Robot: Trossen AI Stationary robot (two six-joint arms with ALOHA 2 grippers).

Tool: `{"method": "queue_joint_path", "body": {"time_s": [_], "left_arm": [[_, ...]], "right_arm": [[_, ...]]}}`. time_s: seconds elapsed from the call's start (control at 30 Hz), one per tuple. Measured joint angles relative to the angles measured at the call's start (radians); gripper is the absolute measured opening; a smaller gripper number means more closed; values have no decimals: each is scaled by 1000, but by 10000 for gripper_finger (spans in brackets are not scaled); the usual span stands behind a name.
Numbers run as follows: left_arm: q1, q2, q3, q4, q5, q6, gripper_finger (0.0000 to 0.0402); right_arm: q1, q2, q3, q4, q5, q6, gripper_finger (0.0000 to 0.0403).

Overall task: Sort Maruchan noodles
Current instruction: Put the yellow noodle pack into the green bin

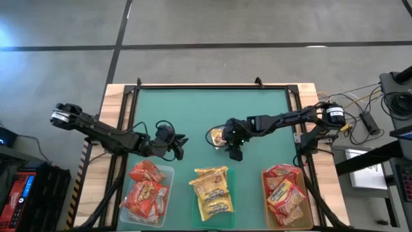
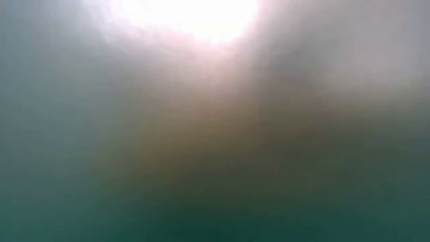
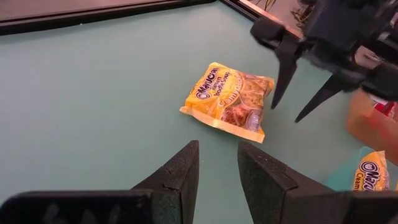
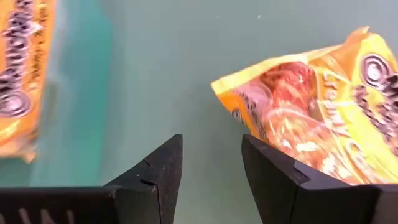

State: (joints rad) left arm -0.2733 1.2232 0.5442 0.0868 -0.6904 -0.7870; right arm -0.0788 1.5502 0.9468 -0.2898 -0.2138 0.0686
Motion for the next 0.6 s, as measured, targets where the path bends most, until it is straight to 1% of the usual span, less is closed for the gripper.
{"method": "queue_joint_path", "body": {"time_s": [0.1,0.17,0.27,0.4,0.6], "left_arm": [[0,0,0,0,1,-5,94],[0,1,0,3,1,-7,94],[0,9,0,28,1,-7,94],[0,34,0,56,1,10,94],[0,58,0,77,12,-6,94]], "right_arm": [[0,-6,71,-147,4,-31,155],[0,-5,90,-182,6,-35,155],[0,2,90,-144,7,-36,155],[0,15,45,-64,7,-33,155],[0,22,-30,64,5,-7,155]]}}
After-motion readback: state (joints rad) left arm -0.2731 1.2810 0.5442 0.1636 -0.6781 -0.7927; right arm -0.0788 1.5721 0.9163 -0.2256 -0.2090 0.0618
